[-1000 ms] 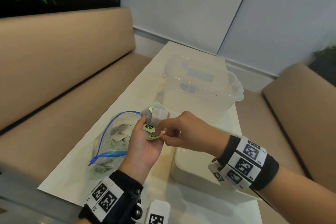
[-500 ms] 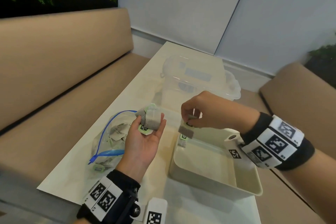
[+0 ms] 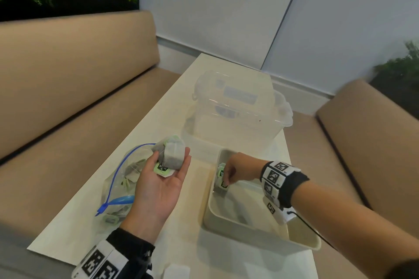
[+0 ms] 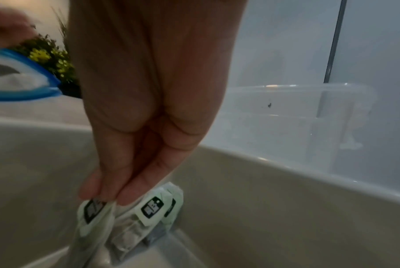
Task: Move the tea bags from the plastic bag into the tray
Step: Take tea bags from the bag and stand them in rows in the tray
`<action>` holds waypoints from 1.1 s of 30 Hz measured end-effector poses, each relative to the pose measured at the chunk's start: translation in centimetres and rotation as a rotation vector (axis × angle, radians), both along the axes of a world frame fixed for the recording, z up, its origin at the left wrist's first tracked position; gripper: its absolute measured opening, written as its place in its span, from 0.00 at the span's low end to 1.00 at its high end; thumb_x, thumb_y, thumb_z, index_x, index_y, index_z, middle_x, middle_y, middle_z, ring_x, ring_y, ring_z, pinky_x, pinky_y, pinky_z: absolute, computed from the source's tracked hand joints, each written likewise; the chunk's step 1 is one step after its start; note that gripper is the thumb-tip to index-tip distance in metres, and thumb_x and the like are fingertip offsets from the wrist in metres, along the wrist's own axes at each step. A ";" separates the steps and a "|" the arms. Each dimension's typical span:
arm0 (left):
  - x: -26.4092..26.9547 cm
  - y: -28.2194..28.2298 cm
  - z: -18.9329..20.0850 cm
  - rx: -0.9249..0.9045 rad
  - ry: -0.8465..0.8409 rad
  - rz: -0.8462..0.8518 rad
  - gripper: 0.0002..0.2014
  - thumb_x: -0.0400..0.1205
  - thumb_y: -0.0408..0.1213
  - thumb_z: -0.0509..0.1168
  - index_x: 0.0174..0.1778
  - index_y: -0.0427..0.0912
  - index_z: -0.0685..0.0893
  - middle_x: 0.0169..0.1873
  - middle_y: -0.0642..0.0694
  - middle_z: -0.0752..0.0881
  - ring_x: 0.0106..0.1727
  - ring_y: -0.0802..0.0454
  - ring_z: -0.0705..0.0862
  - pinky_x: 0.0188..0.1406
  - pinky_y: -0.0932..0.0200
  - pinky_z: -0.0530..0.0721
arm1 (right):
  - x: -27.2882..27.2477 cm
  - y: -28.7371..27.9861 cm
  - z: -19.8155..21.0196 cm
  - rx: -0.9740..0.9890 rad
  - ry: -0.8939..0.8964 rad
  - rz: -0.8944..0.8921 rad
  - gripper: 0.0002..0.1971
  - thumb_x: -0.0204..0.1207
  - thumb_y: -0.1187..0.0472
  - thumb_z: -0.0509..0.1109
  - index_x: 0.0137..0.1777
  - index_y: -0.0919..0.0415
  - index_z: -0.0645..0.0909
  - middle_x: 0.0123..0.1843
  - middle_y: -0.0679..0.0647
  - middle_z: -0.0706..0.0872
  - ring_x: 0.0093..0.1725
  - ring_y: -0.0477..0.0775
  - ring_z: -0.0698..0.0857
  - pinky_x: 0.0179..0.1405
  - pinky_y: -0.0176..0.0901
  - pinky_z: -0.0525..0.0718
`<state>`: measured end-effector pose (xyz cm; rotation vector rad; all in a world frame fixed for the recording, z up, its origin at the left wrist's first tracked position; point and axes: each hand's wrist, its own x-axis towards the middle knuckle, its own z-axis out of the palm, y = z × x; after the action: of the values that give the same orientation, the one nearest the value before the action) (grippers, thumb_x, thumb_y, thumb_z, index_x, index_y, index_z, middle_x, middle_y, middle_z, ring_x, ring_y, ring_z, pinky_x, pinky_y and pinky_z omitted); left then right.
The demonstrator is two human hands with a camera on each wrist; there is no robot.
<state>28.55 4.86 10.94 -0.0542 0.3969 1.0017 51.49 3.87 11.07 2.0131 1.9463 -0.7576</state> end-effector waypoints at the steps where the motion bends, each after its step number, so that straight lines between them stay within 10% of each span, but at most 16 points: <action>1: -0.1 0.1 0.0 0.001 -0.003 0.001 0.18 0.86 0.41 0.58 0.69 0.36 0.78 0.63 0.33 0.84 0.57 0.36 0.87 0.50 0.41 0.88 | 0.0 0.3 -0.3 -0.003 -0.030 0.010 0.09 0.73 0.66 0.72 0.51 0.60 0.90 0.51 0.56 0.90 0.45 0.47 0.82 0.51 0.35 0.76; 13: 0.4 0.2 0.1 0.018 0.013 -0.035 0.17 0.86 0.41 0.58 0.67 0.36 0.79 0.61 0.34 0.85 0.57 0.34 0.87 0.51 0.37 0.85 | -0.3 1.1 -0.6 -0.029 -0.214 0.116 0.20 0.76 0.70 0.62 0.65 0.55 0.83 0.67 0.53 0.82 0.65 0.57 0.80 0.63 0.41 0.74; 20: 1.5 -0.5 0.6 0.018 0.069 -0.066 0.12 0.86 0.39 0.58 0.59 0.38 0.81 0.60 0.34 0.85 0.60 0.32 0.84 0.55 0.39 0.85 | -2.2 0.7 6.9 0.529 0.064 0.038 0.07 0.75 0.65 0.68 0.49 0.59 0.87 0.45 0.50 0.88 0.36 0.40 0.81 0.41 0.23 0.76; 23: 2.1 -0.9 0.8 0.007 0.068 -0.088 0.12 0.86 0.39 0.58 0.58 0.37 0.81 0.61 0.32 0.84 0.62 0.33 0.84 0.62 0.40 0.80 | -4.8 0.3 8.9 0.599 0.311 0.097 0.11 0.73 0.58 0.75 0.53 0.57 0.84 0.45 0.47 0.85 0.38 0.42 0.84 0.37 0.24 0.79; 33: 2.5 -1.3 0.9 0.005 0.016 -0.114 0.17 0.85 0.39 0.60 0.67 0.34 0.78 0.61 0.30 0.84 0.52 0.34 0.89 0.48 0.34 0.86 | -6.5 0.2 8.3 0.603 0.233 0.249 0.07 0.71 0.66 0.74 0.48 0.58 0.84 0.44 0.46 0.78 0.41 0.48 0.82 0.35 0.20 0.72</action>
<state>31.02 3.52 11.84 -0.0192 0.4079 0.8912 44.95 4.10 19.42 1.9724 2.7584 -0.3826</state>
